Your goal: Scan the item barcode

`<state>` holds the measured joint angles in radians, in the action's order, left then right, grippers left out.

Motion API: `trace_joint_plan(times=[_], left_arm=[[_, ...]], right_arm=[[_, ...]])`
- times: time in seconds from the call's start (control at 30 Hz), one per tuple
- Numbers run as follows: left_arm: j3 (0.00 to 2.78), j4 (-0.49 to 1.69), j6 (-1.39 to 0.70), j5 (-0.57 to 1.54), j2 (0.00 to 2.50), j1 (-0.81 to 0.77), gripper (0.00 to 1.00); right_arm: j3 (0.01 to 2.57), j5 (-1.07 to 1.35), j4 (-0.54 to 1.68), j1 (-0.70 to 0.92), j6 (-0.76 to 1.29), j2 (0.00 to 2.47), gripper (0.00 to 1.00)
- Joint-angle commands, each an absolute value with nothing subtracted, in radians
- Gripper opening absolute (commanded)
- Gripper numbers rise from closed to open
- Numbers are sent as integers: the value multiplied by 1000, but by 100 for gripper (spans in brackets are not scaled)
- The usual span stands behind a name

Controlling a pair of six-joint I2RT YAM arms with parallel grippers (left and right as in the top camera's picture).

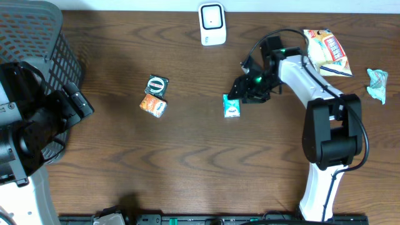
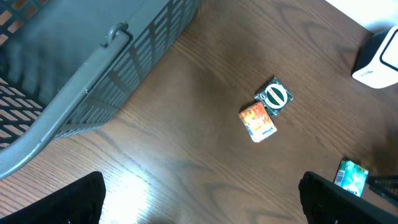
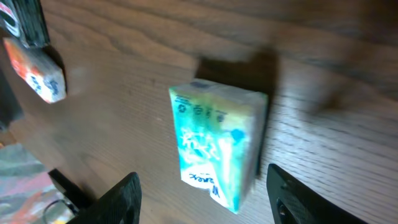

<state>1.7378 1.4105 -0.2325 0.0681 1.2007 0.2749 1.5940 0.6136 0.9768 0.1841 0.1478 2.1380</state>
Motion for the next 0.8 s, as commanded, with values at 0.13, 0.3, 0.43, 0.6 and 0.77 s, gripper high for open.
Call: trace_joint_plan(times=[0.13,0.3,0.43,0.6,0.77], left_arm=[[1729,1413,-234,59,1201,280,98],[1729,1413,-234,59,1201,280,97],[1729,1413,-234,59,1201,280,98],[1729,1413,-234,59,1201,280,98],[1729,1413,-234,59,1201,280,98]], right_arm=[[1584,552,970,193,149,2138,58],[1532,522,896,224,188,2138,57],[1480,522,839,232,232,2138,54],[1434,522,794,232,236,2138,34],[1436,584,796,226,229,2138,1]])
